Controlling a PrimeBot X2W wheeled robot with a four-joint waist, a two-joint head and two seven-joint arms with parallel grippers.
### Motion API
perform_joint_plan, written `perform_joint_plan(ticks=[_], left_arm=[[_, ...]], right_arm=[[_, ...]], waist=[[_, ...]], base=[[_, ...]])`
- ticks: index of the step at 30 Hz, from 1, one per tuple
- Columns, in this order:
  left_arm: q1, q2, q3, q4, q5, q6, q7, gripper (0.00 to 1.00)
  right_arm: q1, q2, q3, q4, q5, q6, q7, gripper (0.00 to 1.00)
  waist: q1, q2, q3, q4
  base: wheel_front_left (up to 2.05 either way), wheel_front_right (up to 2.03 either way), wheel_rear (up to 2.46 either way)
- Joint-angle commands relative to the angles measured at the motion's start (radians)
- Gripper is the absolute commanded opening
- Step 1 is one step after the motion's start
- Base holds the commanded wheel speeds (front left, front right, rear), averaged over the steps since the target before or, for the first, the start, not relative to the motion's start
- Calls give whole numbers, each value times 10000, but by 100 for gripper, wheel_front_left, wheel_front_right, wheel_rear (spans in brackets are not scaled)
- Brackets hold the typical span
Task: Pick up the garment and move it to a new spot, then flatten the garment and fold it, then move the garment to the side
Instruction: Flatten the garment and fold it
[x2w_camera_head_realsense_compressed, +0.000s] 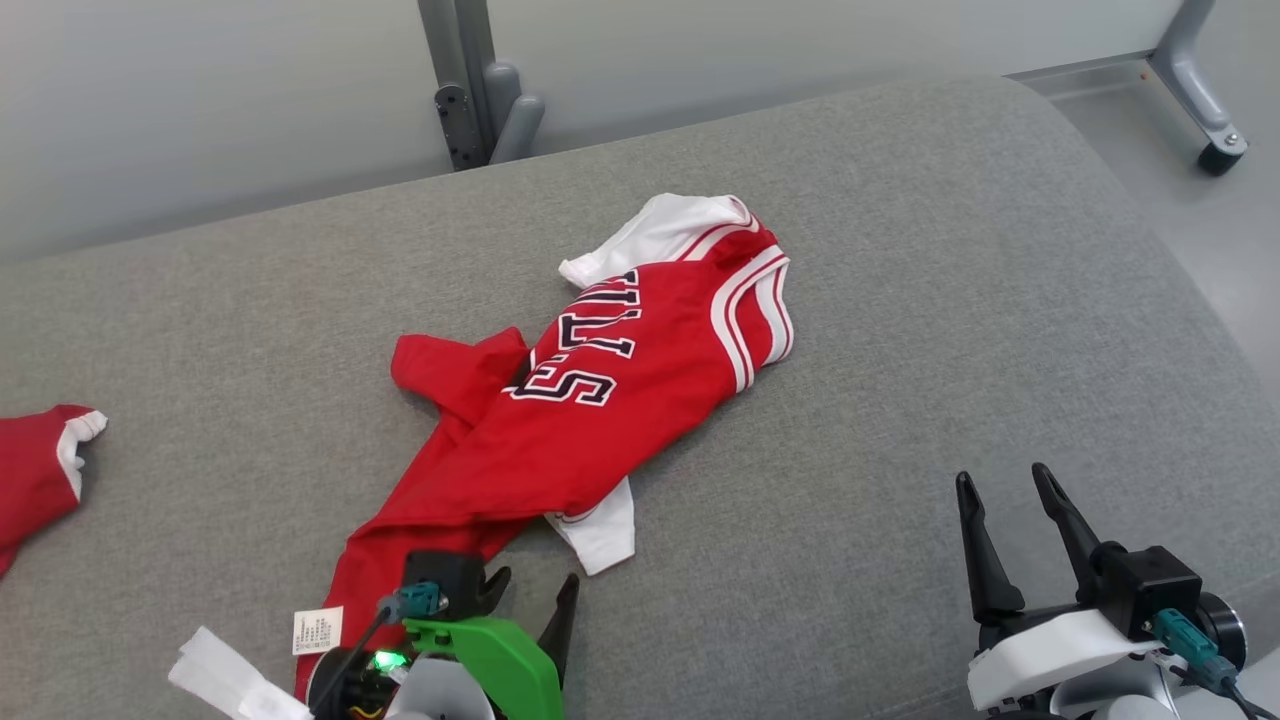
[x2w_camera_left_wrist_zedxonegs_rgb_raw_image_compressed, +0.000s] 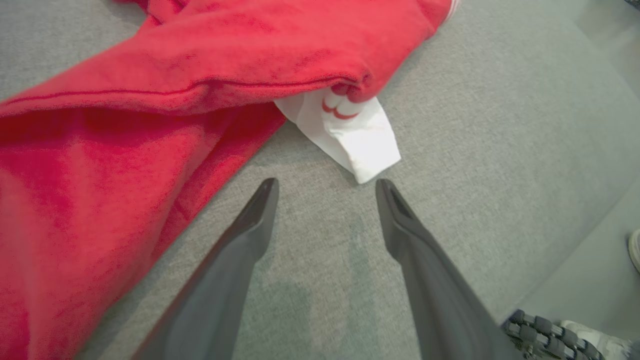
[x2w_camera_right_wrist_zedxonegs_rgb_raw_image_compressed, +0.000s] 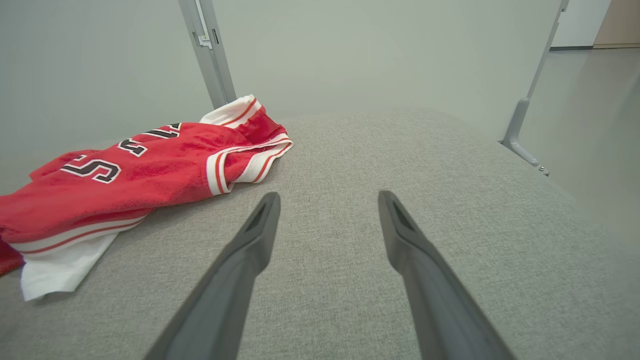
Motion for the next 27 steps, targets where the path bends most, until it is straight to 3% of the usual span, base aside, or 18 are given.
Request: perform_joint_plan(ticks=[1, 5, 11, 12, 13, 14, 21, 27], left_arm=[[-172, -169, 65, 219, -166, -34, -19, 100], [-633, -734, 240, 1790, -367, -309, -181, 100], [-1032, -1381, 344, 2926, -533, -895, -557, 100], [-1120, -1466, 350, 3069, -480, -948, -657, 94], [-1193, -1520, 340, 3200, -438, -987, -752, 94], [-1294, -1596, 347, 3345, -405, -1046, -856, 0], [-2151, -2265, 192, 3464, -239, -1741, -1170, 0], [-2663, -3181, 630, 2034, -1397, -3261, -1699, 0]], right_arm=[[-75, -43, -28, 8, 28, -7, -31, 100], [-14, -40, -55, 58, 96, -7, -31, 100], [123, -34, -223, 44, 131, -7, -31, 100], [117, -35, -230, 42, 142, -7, -31, 100], [98, -35, -220, 49, 161, -7, -31, 100], [75, -35, -208, 54, 182, -7, -31, 100], [-139, -34, -81, 58, 267, -7, -31, 100], [-232, -34, -24, 76, 301, -7, -33, 100]], waist=[[0, 118, 168, -305], [0, 118, 298, -724], [0, 118, 368, -1054], [0, 118, 380, -1080], [0, 118, 386, -1109], [0, 118, 395, -1133], [0, 118, 456, -1222], [0, 118, 475, -1308]], base=[[0, 0, 0], [0, 0, 0], [0, 0, 0], [0, 0, 0], [0, 0, 0], [0, 0, 0], [0, 0, 0], [0, 0, 0]])
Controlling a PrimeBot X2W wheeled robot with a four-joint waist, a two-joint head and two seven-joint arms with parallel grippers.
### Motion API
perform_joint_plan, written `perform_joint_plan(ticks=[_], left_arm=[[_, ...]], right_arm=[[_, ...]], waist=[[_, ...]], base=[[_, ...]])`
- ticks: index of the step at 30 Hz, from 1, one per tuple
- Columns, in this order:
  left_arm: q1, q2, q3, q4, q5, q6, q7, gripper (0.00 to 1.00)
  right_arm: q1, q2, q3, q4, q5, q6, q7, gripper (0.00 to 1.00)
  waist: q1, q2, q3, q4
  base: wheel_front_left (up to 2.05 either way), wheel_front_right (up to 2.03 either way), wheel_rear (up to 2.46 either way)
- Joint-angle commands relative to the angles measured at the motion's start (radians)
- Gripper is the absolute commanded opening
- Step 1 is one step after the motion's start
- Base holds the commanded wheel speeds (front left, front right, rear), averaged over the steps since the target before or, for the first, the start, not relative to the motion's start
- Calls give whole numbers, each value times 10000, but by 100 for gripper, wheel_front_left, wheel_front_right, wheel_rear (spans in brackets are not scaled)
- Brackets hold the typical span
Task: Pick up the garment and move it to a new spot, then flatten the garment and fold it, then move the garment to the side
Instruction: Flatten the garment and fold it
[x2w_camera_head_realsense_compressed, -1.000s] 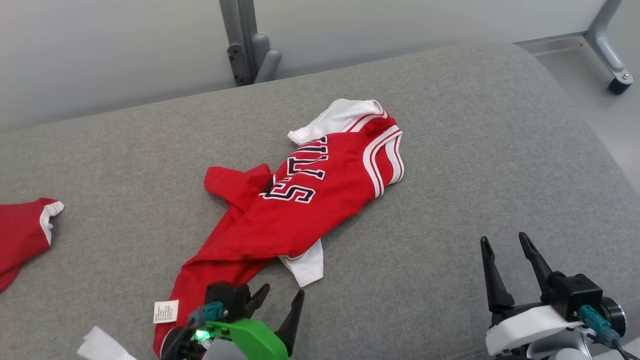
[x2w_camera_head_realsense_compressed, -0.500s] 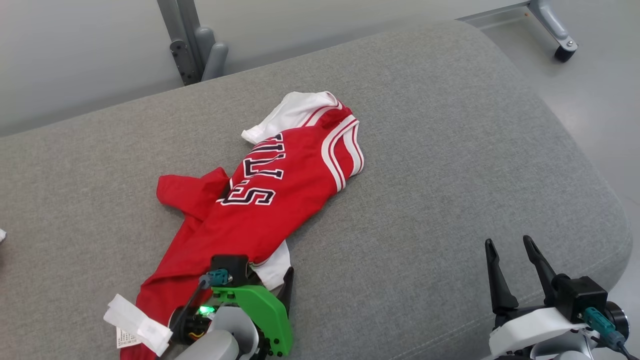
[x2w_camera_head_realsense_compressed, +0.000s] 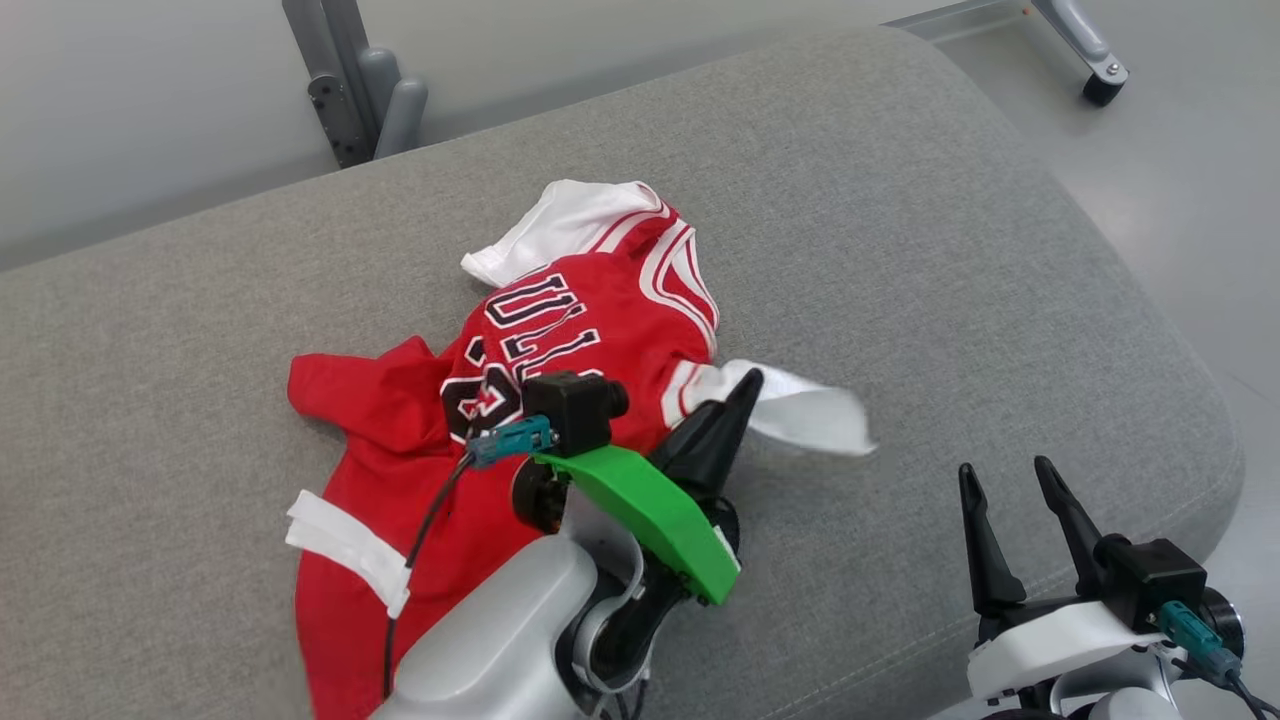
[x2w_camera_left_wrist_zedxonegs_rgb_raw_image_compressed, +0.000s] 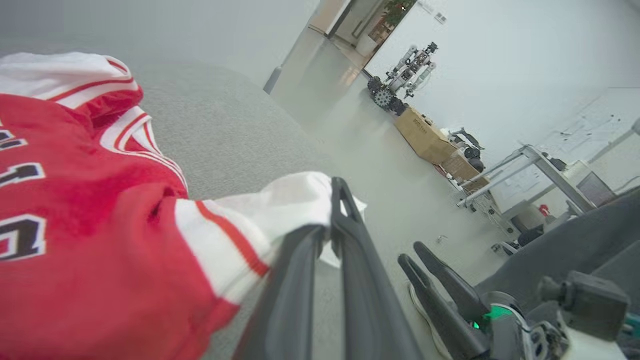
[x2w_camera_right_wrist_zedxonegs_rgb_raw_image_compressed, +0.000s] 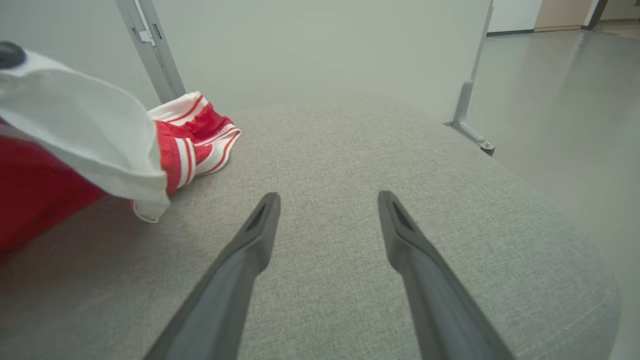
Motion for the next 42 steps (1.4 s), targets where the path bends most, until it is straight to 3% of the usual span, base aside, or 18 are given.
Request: perform_joint_plan(ticks=[1, 4, 8, 14, 16, 17, 18, 24, 26, 27, 29, 31, 32, 33, 40, 42], left_arm=[[-56, -133, 272, -472, -783, -503, -199, 0], [44, -274, 193, -819, -1273, -841, -421, 0], [556, -270, -567, 198, -866, -627, -451, 0], [1220, -282, -1713, 1681, -275, -879, -265, 3], [1408, -291, -1978, 1996, -319, -1010, -210, 44], [1465, -295, -2021, 2075, -409, -1058, -213, 48], [1497, -304, -2050, 2116, -479, -1080, -231, 100], [1258, -306, -2070, 1638, -435, -853, -652, 100], [1178, 62, -2136, 1251, -114, -751, -859, 100], [1168, 335, -2123, 978, 95, -616, -1005, 100], [1206, 1200, -1833, -35, 1138, 264, -1432, 100], [1661, 1673, -1335, -865, 1654, 936, -1546, 100], [2134, 2195, -732, -1605, 2094, 1527, -1567, 100], [2409, 2328, -354, -2013, 2221, 1699, -1571, 100], [4617, 2826, 1943, -3524, 2992, 2236, -1561, 100], [5415, 2877, 2933, -3803, 3957, 2436, -1560, 100]], right_arm=[[-98, -24, 59, 26, 93, -7, -31, 100], [-100, -27, 157, 90, 211, -7, -31, 100], [-32, -24, 138, 112, 278, -7, -31, 100], [47, -24, 32, 188, 297, -5, -33, 100], [31, -24, -4, 198, 301, -5, -31, 100], [20, -24, -37, 201, 295, -7, -31, 100], [2, -23, -45, 203, 268, -5, -31, 100], [57, -26, -73, 135, 75, -7, -31, 100], [141, -24, -122, 28, -49, -5, -31, 100], [182, -31, -207, -69, -125, -7, -31, 100], [286, -27, -552, -536, -431, -7, -33, 100], [365, -32, -805, -922, -565, -5, -31, 100], [518, -20, -1005, -1249, -760, -5, -33, 100], [567, -24, -1137, -1397, -831, -7, -33, 100], [902, -28, -1263, -1577, -1228, -7, -31, 100], [1031, -29, -1281, -1547, -1302, -7, -31, 100]], waist=[[0, 118, -4, -65], [0, 118, -11, -218], [0, 118, 0, -382], [0, 118, 98, -383], [0, 118, 141, -333], [0, 118, 157, -289], [0, 118, 160, -240], [0, 118, 12, 152], [0, 118, -111, 326], [0, 118, -180, 421], [0, 118, -378, 807], [0, 118, -494, 1104], [0, 118, -611, 1431], [0, 118, -661, 1623], [0, 118, -1027, 2639], [0, 118, -1215, 2986]], base=[[0, 0, 0], [0, 0, 0], [0, 0, 0], [0, 0, 0], [0, 0, 0], [0, 0, 0], [0, 0, 0], [0, 0, 0], [0, 0, 0], [0, 0, 0], [0, 0, 0], [0, 0, 0], [0, 0, 0], [0, 0, 0], [0, 0, 0], [0, 0, 0]])
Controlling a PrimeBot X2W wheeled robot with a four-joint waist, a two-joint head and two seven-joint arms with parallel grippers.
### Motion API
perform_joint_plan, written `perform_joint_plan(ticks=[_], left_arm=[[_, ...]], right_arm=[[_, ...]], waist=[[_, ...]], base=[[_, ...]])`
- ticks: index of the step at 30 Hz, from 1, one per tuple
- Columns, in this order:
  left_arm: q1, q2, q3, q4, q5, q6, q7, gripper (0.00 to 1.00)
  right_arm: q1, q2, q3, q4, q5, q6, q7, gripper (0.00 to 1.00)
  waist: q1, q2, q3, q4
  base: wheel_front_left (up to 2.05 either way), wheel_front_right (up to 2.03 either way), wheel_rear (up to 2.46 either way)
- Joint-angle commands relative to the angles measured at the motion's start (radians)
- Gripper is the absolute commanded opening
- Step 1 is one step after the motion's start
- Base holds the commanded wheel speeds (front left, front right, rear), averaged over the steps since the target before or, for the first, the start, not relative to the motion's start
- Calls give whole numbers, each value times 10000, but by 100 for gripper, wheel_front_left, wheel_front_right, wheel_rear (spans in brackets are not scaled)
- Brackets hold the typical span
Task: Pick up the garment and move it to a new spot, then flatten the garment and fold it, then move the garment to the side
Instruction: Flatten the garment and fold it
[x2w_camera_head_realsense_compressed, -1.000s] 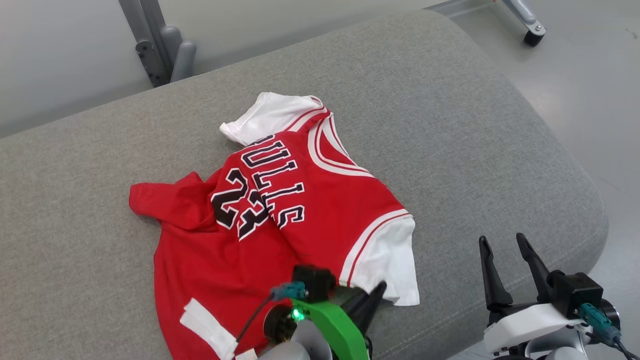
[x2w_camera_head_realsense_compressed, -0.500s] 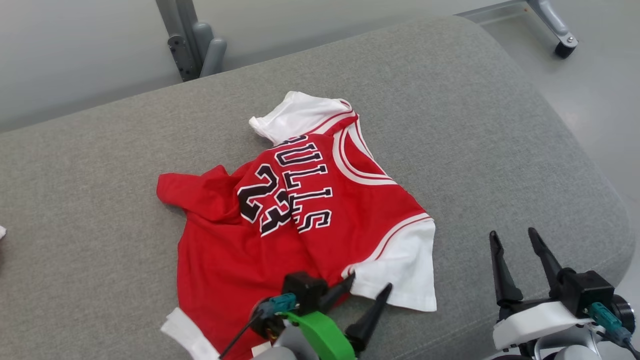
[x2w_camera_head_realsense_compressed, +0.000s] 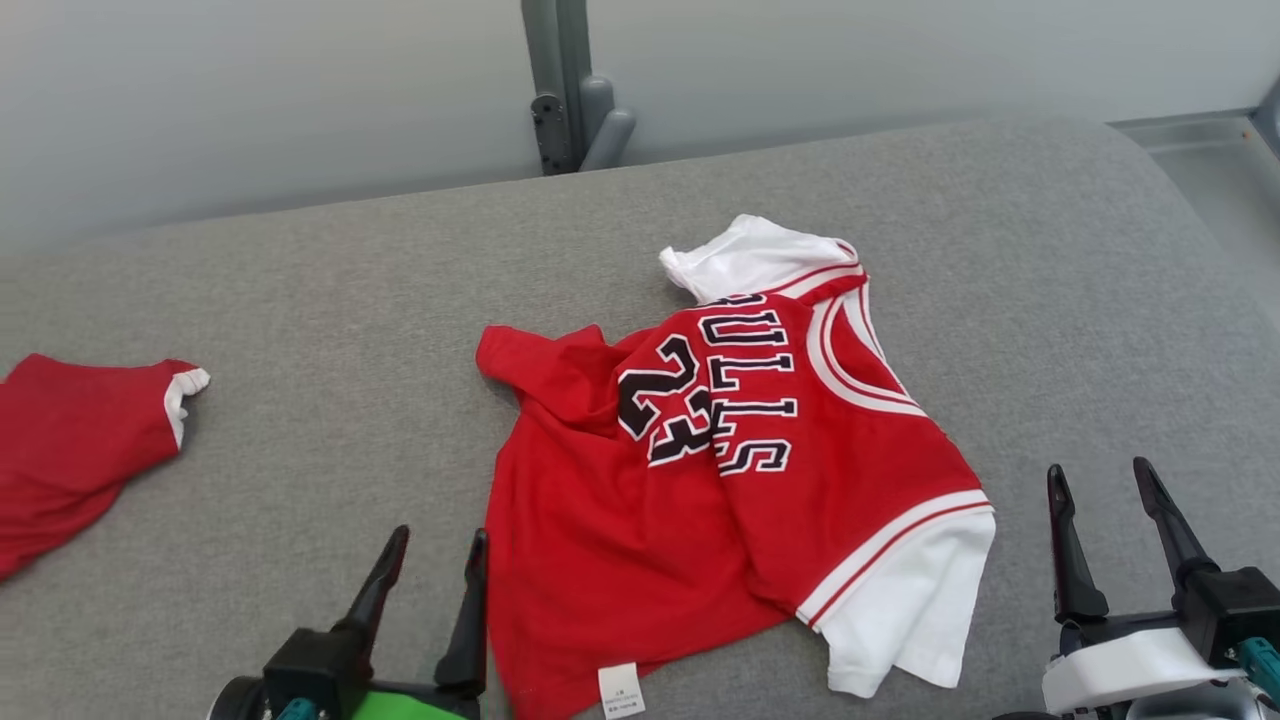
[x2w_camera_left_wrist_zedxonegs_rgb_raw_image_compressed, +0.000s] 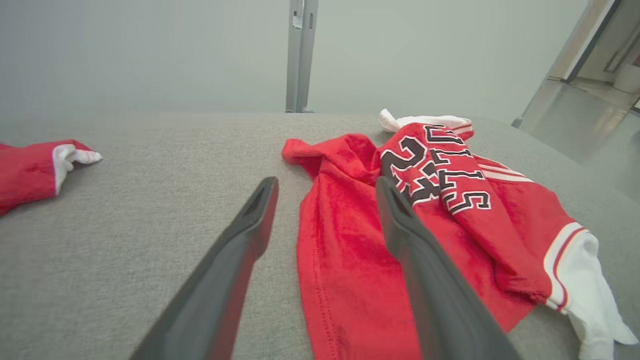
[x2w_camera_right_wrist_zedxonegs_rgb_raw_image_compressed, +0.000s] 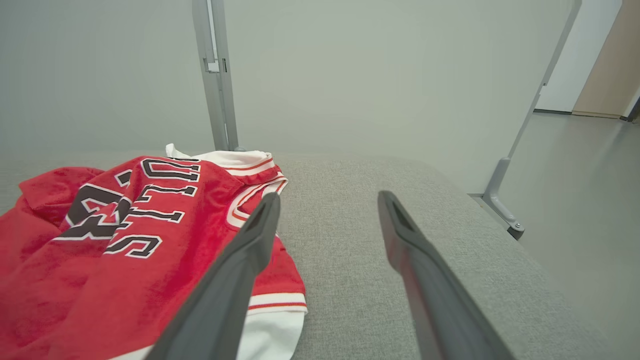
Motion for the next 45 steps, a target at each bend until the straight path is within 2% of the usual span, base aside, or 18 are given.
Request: perform_joint_plan(ticks=[1, 5, 10, 11, 18, 22, 25, 29, 35, 45], left_arm=[[509, -79, 487, -159, 353, 81, -3, 100], [1349, -446, 1797, -301, 1227, -207, -4, 100], [2027, -1070, 3108, -223, 2284, -1083, -4, 100], [2027, -1070, 3108, -223, 2284, -1083, -4, 100], [2801, -1941, 4935, 478, 3248, -2386, -5, 100], [2970, -2337, 5597, 896, 3460, -3323, -4, 100], [2873, -2510, 5891, 1113, 3670, -3736, -4, 100], [2703, -2684, 6247, 1121, 3880, -3976, -4, 100], [2631, -2802, 6522, 1127, 4077, -4101, -4, 100], [2521, -2926, 6321, 1067, 4156, -4144, -4, 100]], right_arm=[[201, -33, -28, -5, -59, -7, -31, 100], [386, -34, -135, -119, -175, -7, -31, 100], [690, -30, -360, -276, -520, -7, -31, 100], [690, -30, -360, -276, -520, -7, -31, 100], [1001, -31, 75, -53, -633, -7, -31, 100], [979, -30, 364, 194, -548, -7, -31, 100], [935, -38, 477, 365, -521, -7, -31, 100], [861, -33, 533, 427, -494, -7, -31, 100], [790, -31, 592, 424, -437, -7, -31, 100], [706, -32, 653, 542, -314, -7, -31, 100]], waist=[[0, 118, -475, 699], [0, 118, -615, 1063], [0, 118, -851, 1322], [0, 118, -851, 1322], [0, 118, -1127, 1328], [0, 118, -1191, 1310], [0, 118, -1193, 1311], [0, 118, -1151, 1302], [0, 118, -1077, 1251], [0, 118, -1030, 1127]], base=[[0, 0, 0], [0, 0, 0], [0, 0, 0], [0, 0, 0], [0, 0, 0], [0, 0, 0], [0, 0, 0], [0, 0, 0], [0, 0, 0], [0, 0, 0]])
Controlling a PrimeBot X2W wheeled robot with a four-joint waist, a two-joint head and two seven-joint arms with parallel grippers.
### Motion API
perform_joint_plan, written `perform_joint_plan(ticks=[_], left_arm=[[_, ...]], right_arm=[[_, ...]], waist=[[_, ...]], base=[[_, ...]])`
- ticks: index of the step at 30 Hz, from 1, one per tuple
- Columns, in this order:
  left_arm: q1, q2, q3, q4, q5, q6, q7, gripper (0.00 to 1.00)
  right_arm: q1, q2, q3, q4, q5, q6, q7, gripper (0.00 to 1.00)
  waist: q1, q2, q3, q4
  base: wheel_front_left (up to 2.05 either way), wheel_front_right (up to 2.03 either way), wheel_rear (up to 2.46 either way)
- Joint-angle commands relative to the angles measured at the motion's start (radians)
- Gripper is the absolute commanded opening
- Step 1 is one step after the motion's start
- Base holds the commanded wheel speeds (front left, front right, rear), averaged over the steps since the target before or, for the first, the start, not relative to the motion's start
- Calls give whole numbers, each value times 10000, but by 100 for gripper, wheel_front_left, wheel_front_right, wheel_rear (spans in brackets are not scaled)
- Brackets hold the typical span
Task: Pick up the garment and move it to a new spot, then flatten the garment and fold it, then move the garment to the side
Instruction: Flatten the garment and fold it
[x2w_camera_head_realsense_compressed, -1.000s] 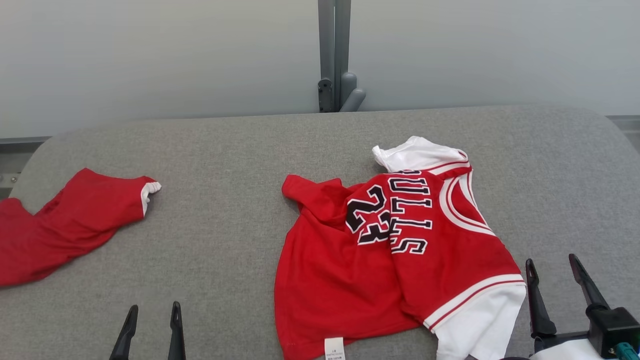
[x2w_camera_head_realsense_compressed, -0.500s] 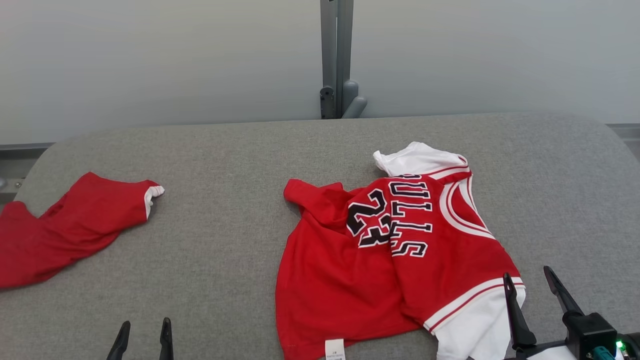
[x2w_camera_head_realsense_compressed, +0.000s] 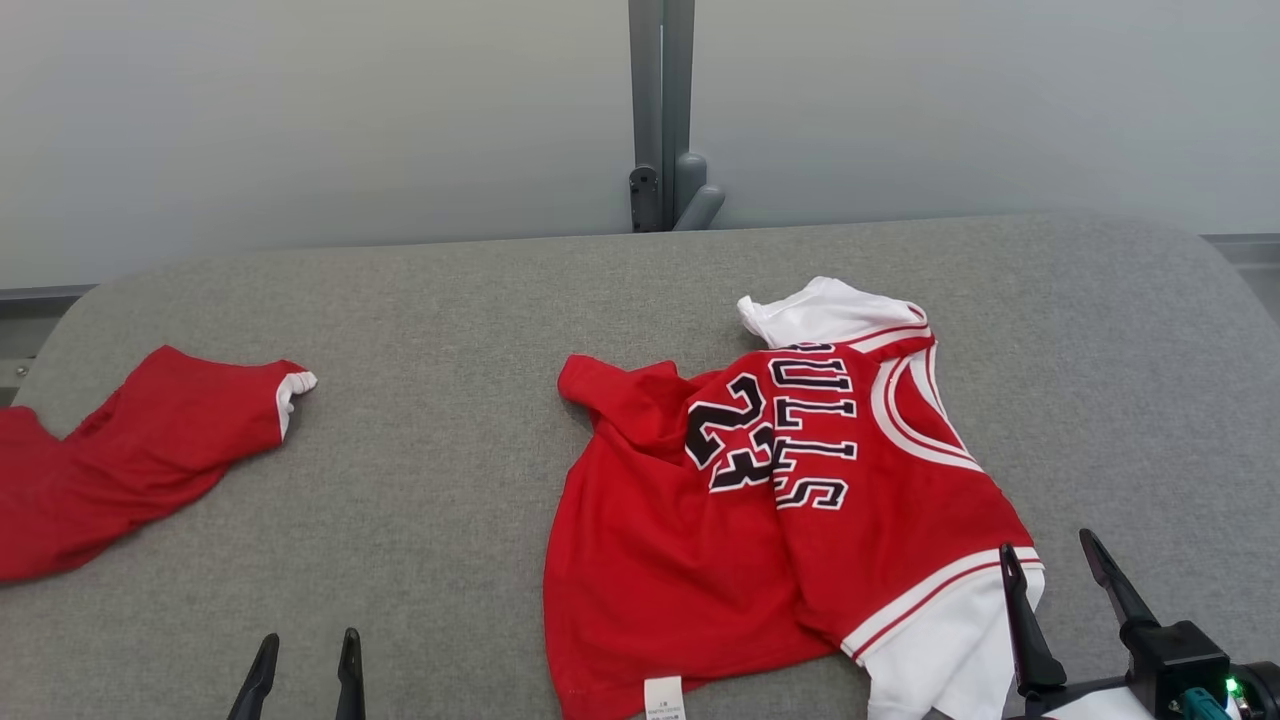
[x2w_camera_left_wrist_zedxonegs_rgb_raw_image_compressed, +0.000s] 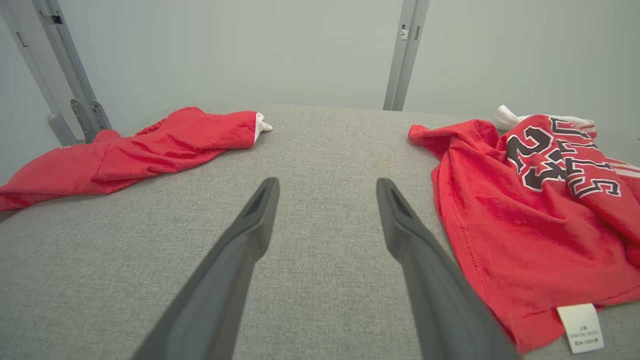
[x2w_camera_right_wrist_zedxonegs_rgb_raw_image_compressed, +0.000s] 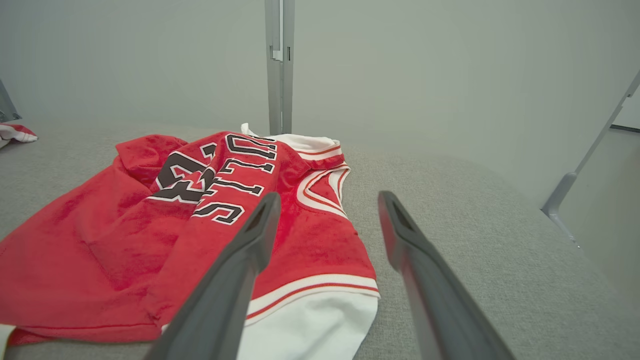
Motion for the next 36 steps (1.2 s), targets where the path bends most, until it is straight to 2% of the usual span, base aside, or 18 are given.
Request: perform_joint_plan(ticks=[1, 5, 7, 11, 14, 22, 29, 36], left_arm=[[-225, -17, -102, -45, 28, -37, -4, 100], [-281, -48, -283, -371, -95, -32, -4, 100], [-250, -71, -613, -248, -184, -32, -3, 100], [-338, 20, -1318, 315, -406, -33, 88, 100], [-599, 148, -2104, 805, -643, -32, 712, 100], [-1432, 169, -3485, 1852, -1449, -34, 2215, 100], [-1845, 221, -3614, 2722, -1755, 3, 2712, 100], [-1824, 251, -3973, 2978, -2279, -28, 3012, 100]], right_arm=[[-109, -30, 19, 55, 202, -7, -31, 100], [-142, -31, 0, 388, 756, -7, -32, 100], [-68, -47, -339, 983, 1099, -10, -29, 100], [-100, 1, -187, 1953, 996, -4, 782, 100], [-336, -43, 215, 2414, 1068, -7, 1735, 100], [-792, -33, 696, 3234, 911, -5, 3026, 100], [-1261, -27, 1043, 3547, 910, -5, 2973, 100], [-1660, -24, 1422, 3924, 983, -5, 2806, 100]], waist=[[0, 118, 34, -42], [0, 118, 115, -142], [0, 118, 146, -192], [0, 118, 224, -316], [0, 118, 382, -501], [0, 118, 679, -670], [0, 118, 853, -867], [0, 118, 882, -938]], base=[[0, 0, 0], [0, 0, 0], [0, 0, 0], [0, 0, 0], [0, 0, 0], [0, 0, 0], [0, 0, 0], [0, 0, 0]])
